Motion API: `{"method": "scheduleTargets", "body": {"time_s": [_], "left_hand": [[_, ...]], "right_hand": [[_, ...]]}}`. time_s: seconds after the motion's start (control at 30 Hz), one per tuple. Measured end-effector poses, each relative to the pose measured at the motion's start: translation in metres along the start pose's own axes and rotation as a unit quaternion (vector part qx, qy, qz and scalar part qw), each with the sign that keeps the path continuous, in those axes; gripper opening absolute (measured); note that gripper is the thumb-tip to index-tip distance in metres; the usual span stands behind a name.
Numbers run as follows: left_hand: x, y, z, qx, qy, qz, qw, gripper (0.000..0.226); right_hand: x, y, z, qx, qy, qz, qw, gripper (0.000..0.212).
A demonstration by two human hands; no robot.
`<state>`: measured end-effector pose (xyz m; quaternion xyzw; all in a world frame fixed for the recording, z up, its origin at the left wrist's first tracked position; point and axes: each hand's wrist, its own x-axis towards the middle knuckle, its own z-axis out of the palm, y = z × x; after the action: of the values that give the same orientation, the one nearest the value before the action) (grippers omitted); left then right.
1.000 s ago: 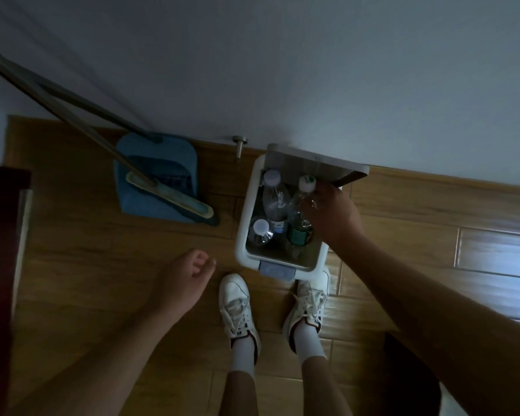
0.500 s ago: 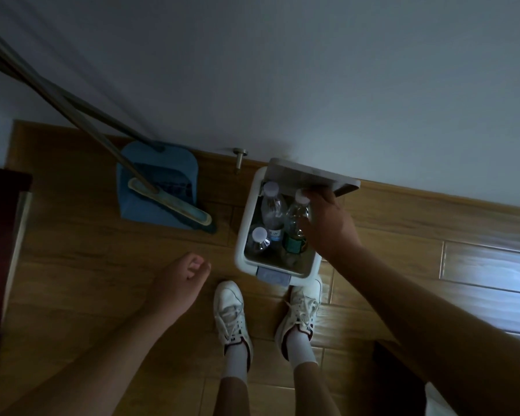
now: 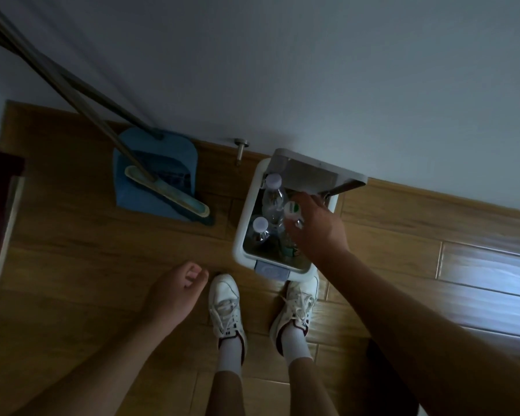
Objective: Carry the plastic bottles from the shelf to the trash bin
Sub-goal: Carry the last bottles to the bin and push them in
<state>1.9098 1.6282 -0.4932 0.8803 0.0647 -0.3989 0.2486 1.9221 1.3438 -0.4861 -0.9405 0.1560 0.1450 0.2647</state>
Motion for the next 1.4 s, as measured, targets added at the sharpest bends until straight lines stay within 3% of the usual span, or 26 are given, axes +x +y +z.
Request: {"method": "scheduleTargets", "body": {"time_s": [0.37, 0.6, 0.87, 1.03, 1.17, 1.3, 1.4], "left_hand": [[0.017, -0.003, -0.001, -0.004, 0.01, 0.005, 1.0, 0.034], [0.018, -0.007, 0.009, -0.017, -0.006, -0.005, 1.0, 0.033], [0.025, -0.003, 0.015, -0.008, -0.003, -0.004, 1.0, 0.03], [0.023, 0.004, 0.012, -0.004, -0.006, -0.002, 1.0, 0.031], [0.018, 0.01, 0.005, -0.004, -0.007, 0.003, 1.0, 0.035], [0.015, 0.011, -0.004, -0.015, -0.002, -0.009, 1.0, 0.036], [0.01, 0.015, -0.013, -0.02, 0.001, -0.017, 1.0, 0.036]], "right_hand": [[0.001, 0.0, 0.012, 0.015, 0.013, -0.002, 1.0, 0.039], [-0.036, 0.021, -0.006, 0.098, 0.042, 0.064, 0.992, 0.039], [0.027, 0.024, 0.005, 0.035, 0.018, 0.105, 0.994, 0.038], [0.02, 0.029, 0.003, 0.088, 0.022, 0.155, 0.984, 0.033], [-0.011, 0.023, -0.011, 0.148, 0.079, 0.158, 0.973, 0.036], [-0.038, 0.013, -0.039, 0.198, 0.146, 0.177, 0.953, 0.022], [-0.05, 0.003, -0.067, 0.205, 0.219, 0.1, 0.949, 0.02]]}}
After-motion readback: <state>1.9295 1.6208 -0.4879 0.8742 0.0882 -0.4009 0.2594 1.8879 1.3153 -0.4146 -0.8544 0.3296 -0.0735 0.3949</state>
